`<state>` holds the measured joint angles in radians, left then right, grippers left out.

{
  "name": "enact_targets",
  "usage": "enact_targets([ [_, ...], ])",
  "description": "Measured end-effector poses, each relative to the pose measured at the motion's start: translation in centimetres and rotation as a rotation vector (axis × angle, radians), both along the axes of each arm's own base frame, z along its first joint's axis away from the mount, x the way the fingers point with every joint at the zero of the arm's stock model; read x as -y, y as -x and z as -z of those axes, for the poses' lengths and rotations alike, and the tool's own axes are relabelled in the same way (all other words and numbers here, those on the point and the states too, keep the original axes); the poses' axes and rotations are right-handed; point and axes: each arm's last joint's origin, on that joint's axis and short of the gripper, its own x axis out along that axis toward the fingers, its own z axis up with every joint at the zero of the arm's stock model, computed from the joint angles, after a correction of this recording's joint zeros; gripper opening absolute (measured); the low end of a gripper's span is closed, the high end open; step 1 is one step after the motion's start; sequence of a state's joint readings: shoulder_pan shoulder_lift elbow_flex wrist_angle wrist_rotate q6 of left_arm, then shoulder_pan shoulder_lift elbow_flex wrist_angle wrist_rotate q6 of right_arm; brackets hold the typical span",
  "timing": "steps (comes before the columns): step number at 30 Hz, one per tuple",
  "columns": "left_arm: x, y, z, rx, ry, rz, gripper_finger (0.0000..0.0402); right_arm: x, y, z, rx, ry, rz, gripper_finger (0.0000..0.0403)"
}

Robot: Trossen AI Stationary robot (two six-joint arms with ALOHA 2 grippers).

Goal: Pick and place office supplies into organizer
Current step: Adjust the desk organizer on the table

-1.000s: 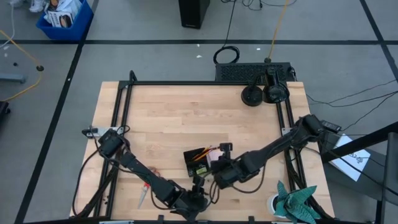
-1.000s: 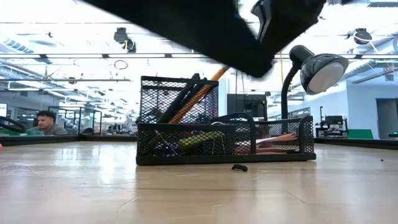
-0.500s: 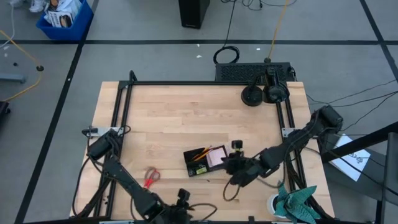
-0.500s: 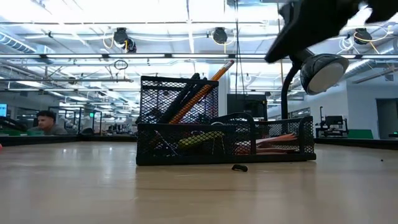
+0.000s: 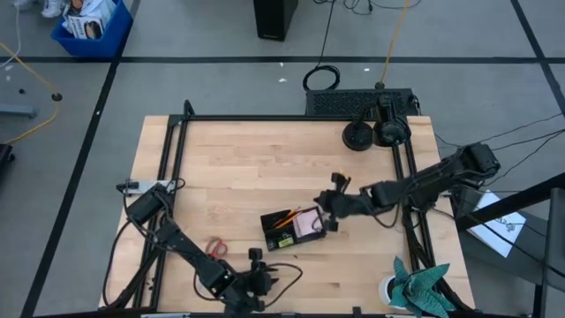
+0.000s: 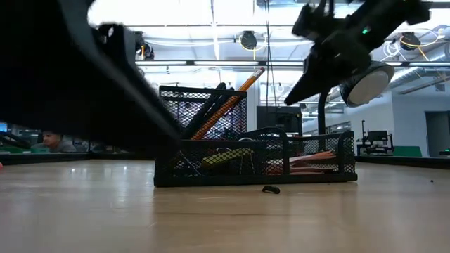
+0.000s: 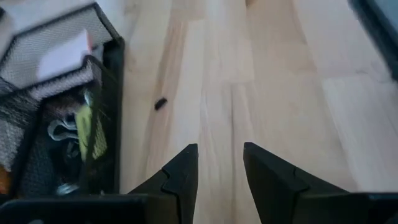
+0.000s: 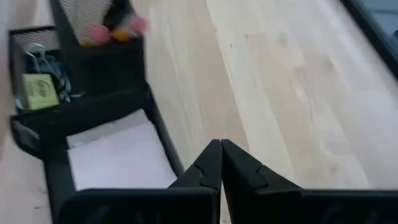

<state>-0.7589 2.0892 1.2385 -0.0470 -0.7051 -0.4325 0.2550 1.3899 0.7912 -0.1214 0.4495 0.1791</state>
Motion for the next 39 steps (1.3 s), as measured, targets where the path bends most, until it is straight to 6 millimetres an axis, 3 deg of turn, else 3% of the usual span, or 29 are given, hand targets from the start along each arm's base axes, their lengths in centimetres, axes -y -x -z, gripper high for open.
enact_targets([
  [10,-2.4,0.5,2.2,-0.037,0.021,-0.089,0.0136,5.0,-0.6,0.4,-0.056,-0.076,0.020,0.0000],
  [15,-3.0,0.3,2.4,-0.044,0.011,-0.108,0.0136,6.2,-1.2,1.4,-0.082,-0.160,-0.010,0.0000],
  [23,-4.0,0.2,2.6,-0.072,-0.027,-0.166,0.0136,6.0,-1.8,4.0,-0.182,-0.224,-0.033,0.0000],
  [39,-5.3,0.0,2.8,-0.102,-0.039,-0.246,0.0136,2.8,-1.8,4.1,-0.182,-0.270,-0.115,0.0000],
])
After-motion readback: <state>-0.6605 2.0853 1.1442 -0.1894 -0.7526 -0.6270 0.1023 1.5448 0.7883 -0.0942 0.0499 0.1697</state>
